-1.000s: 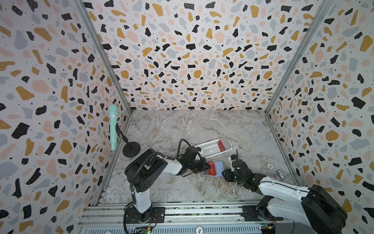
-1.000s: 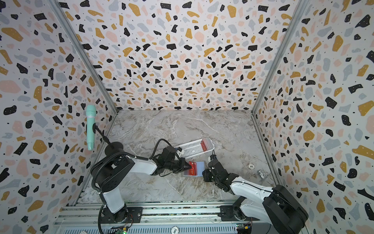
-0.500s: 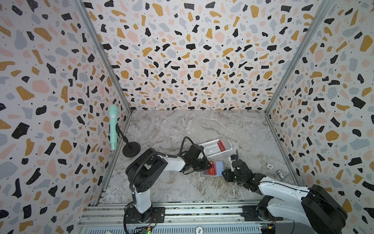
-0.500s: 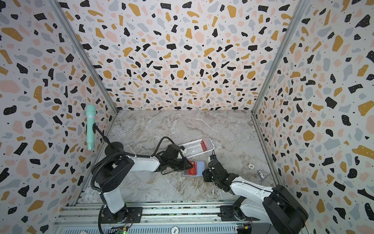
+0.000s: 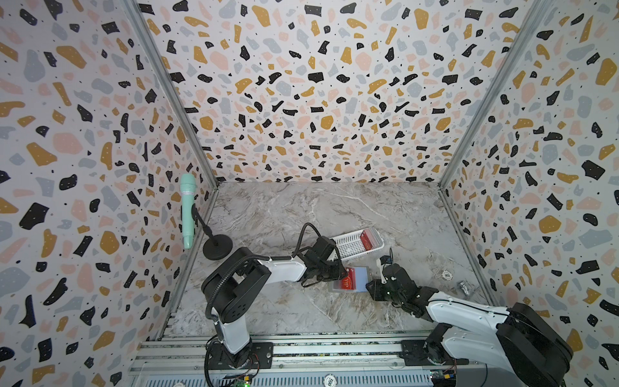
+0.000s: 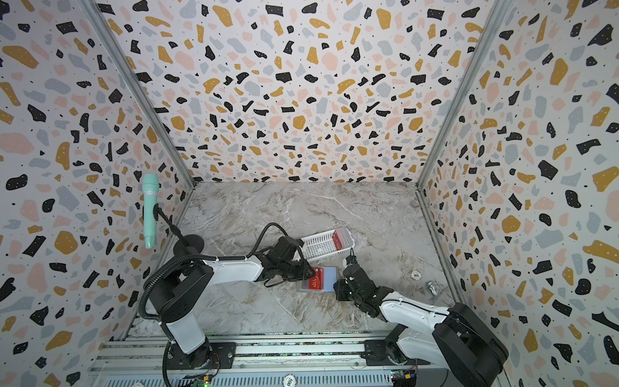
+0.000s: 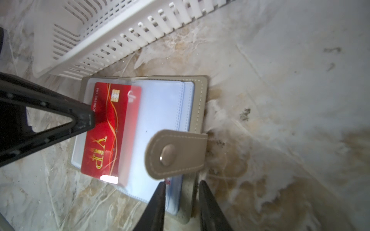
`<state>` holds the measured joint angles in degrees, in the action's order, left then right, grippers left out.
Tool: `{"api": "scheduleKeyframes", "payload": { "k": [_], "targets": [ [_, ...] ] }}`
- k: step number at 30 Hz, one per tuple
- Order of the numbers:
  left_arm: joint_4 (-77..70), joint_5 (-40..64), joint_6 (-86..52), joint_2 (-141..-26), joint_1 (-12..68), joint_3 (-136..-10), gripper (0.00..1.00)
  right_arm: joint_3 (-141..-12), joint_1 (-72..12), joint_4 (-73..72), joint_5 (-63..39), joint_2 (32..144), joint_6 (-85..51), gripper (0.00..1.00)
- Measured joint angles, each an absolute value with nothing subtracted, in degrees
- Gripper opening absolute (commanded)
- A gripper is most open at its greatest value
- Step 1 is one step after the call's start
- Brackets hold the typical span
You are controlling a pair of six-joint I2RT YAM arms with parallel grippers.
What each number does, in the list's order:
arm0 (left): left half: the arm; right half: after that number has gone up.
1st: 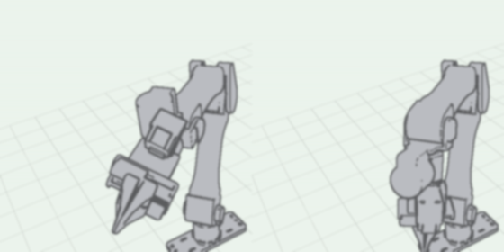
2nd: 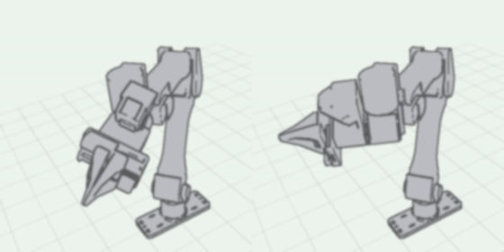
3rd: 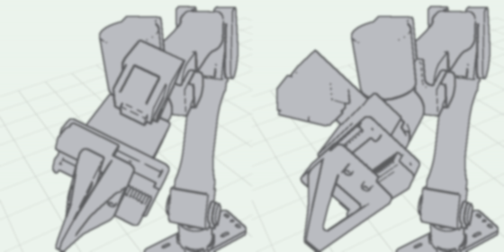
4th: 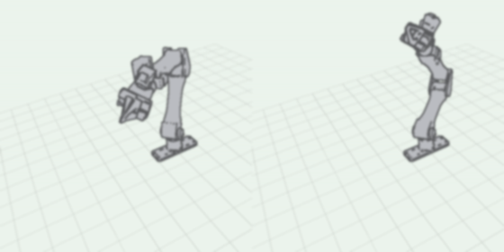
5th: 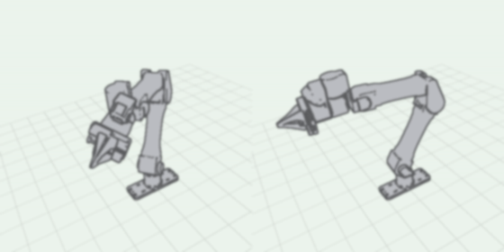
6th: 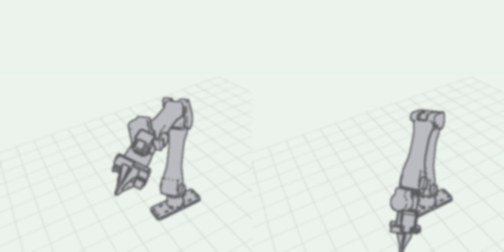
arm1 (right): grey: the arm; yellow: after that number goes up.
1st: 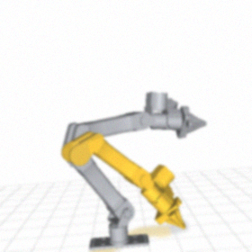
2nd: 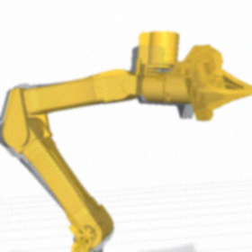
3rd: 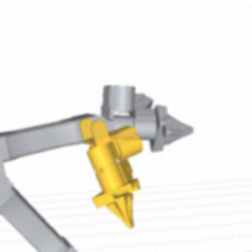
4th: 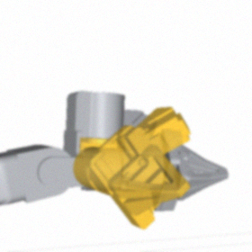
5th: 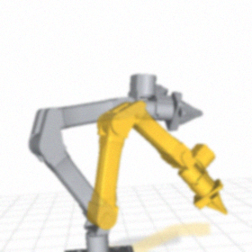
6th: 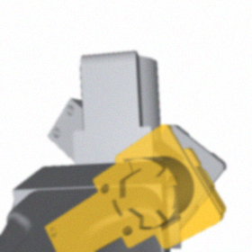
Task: Insert credit cards into a card holder
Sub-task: Insert the credit card into the card slot.
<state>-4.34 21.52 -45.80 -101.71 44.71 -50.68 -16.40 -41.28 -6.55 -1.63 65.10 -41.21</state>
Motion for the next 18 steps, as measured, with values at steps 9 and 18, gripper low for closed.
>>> {"api": "scheduleKeyframes", "payload": {
  "k": [9, 18],
  "targets": [
    [-1.89, 21.52, -45.52, -101.82, 45.52, -51.99, 0.26, -16.56, -41.39, -6.70, -1.58, 65.39, -40.97, 0.30],
    [-0.01, 21.54, -45.41, -103.44, 47.13, -54.54, 0.26, -16.78, -41.50, -6.52, -1.43, 65.58, -40.82, 0.30]
  ]
}}
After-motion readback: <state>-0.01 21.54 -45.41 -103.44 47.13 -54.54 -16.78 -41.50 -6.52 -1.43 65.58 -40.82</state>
